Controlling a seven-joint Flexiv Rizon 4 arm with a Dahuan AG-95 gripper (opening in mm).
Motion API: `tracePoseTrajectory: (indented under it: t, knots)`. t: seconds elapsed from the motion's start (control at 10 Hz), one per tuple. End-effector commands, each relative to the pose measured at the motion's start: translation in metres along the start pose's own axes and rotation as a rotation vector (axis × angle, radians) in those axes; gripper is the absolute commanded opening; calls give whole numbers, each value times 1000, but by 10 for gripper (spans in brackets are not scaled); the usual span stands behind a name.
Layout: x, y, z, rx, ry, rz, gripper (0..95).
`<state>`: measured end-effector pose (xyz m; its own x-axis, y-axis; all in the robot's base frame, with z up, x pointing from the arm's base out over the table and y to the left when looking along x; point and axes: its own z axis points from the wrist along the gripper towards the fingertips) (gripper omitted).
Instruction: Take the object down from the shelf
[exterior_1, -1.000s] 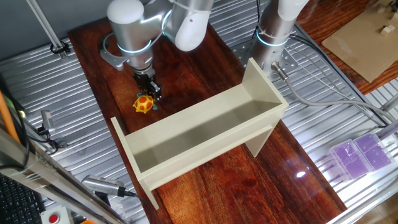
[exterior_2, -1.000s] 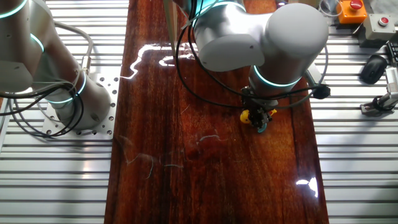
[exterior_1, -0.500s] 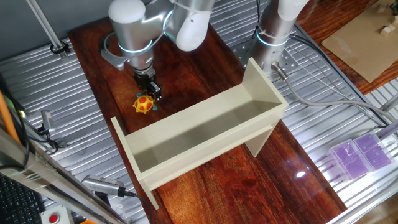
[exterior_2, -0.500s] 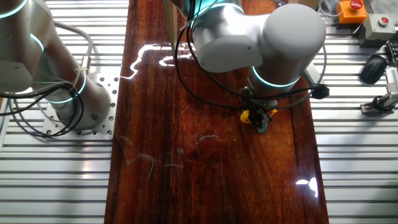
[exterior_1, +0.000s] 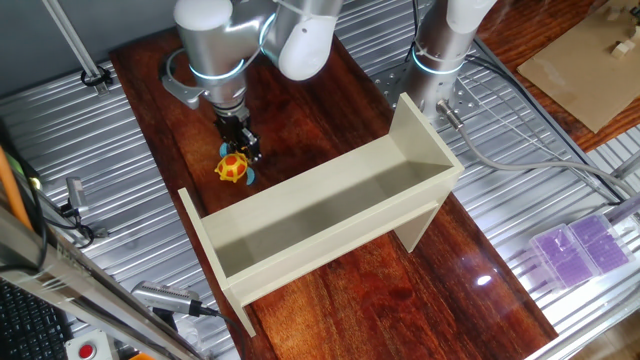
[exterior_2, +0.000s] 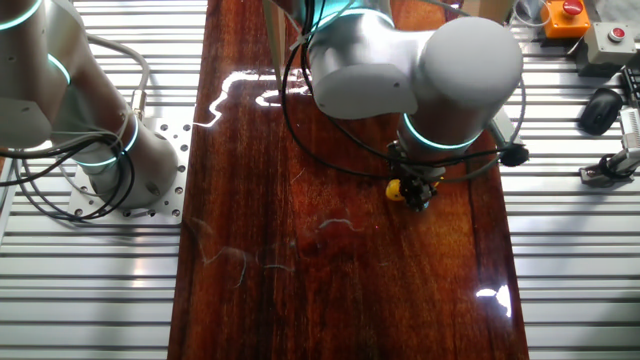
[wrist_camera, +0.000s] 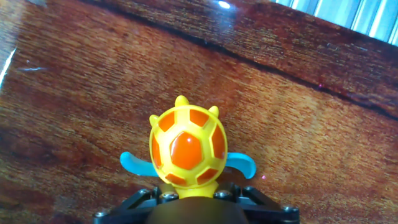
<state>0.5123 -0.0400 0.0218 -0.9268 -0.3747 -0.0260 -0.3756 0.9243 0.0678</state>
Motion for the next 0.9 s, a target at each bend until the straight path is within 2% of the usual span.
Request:
tracePoseTrajectory:
  t: [0.1, 0.2, 0.3, 0.4, 0.5, 0.6, 0.9]
  knots:
    - [1, 1, -7, 2, 16, -4, 760]
    - [1, 1, -12, 5, 23, -4, 570]
    - [2, 0, -26, 6, 33, -9, 570]
    - [3, -3, -31, 4, 38, -14, 570]
    - [5, -11, -40, 1, 45, -30, 380]
    - [8, -15, -45, 5, 51, -20, 0]
    - [10, -15, -47, 7, 36, 8, 0]
